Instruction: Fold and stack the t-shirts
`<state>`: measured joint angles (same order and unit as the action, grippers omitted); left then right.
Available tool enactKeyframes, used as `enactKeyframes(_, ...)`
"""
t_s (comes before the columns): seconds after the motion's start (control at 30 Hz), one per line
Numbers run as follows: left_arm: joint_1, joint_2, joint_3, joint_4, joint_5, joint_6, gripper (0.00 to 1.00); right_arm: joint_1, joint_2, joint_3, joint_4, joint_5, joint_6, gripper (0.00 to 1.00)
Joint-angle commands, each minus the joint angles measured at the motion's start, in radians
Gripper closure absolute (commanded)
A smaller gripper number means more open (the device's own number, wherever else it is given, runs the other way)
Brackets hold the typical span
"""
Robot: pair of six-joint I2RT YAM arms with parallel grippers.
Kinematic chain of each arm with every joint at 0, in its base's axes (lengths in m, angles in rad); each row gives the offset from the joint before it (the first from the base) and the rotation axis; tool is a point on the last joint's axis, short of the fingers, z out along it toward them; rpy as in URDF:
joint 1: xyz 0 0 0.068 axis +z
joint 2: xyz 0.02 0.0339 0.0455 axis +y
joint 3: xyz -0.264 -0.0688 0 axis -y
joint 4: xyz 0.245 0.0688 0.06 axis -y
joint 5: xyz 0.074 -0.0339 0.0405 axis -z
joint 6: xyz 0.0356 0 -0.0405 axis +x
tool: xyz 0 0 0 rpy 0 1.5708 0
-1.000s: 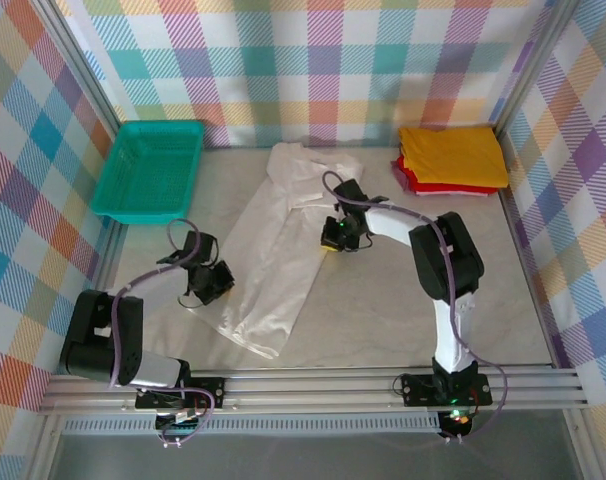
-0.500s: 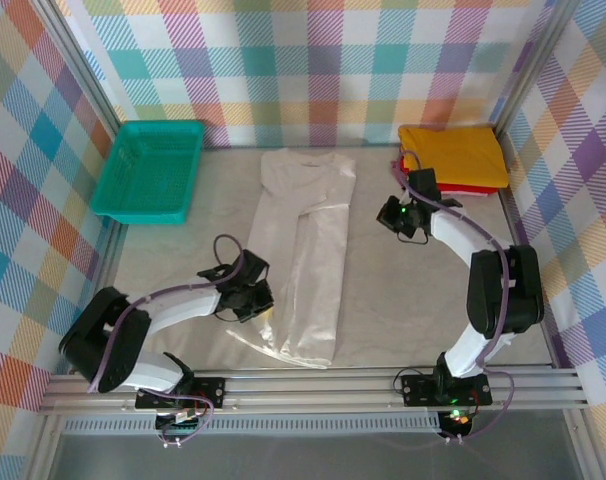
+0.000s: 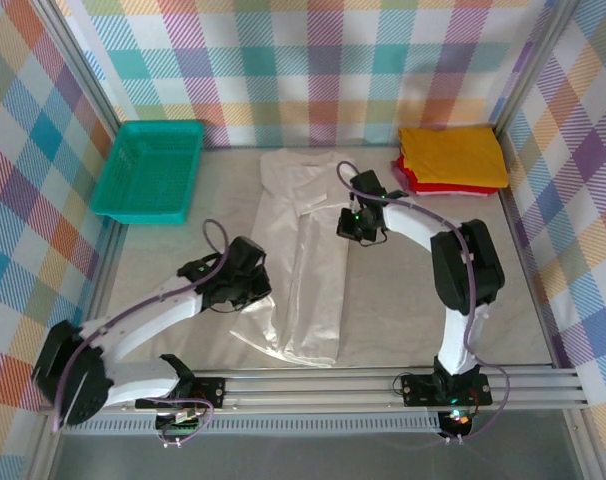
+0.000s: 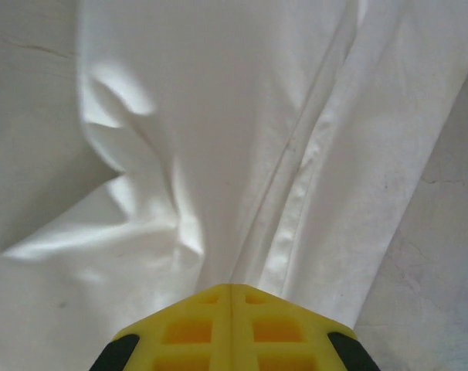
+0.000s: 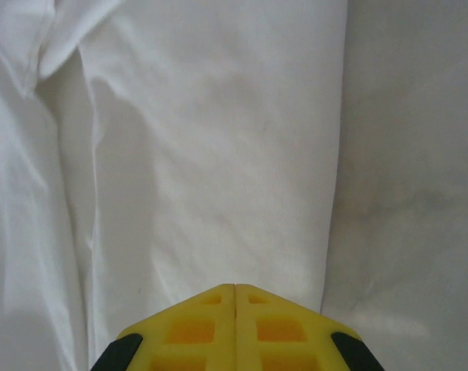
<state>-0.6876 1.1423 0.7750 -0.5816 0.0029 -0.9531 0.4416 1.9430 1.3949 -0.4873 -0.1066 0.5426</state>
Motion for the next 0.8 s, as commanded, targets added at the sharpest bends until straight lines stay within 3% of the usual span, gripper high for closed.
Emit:
enactKeyframes(0.0,0.064,-0.046,-0.061,-0.082,-0.05,0.019,1.0,0.016,0.08,0.105,-0.11,0.115,-0.035,1.0)
enactKeyframes(0.23,0.142,0.109,-0.02,0.063,-0.11,0.11,1.0,0.017,0.307,0.335,-0.193,0.147,-0.053,1.0)
enactKeyframes(0.4,0.23,0.287,0.083,0.193,-0.062,0.209,1.0,-0.007,0.509,0.622,-0.329,0.176,-0.037,1.0)
enactKeyframes(0.67,0.328,0.751,0.522,0.196,-0.001,0.384,1.0,-0.064,0.807,1.166,-0.544,0.17,0.0,1.0)
enactKeyframes(0.77,0.338,0.9,0.692,0.154,-0.01,0.42,1.0,-0.082,0.842,1.239,-0.523,0.157,0.009,1.0)
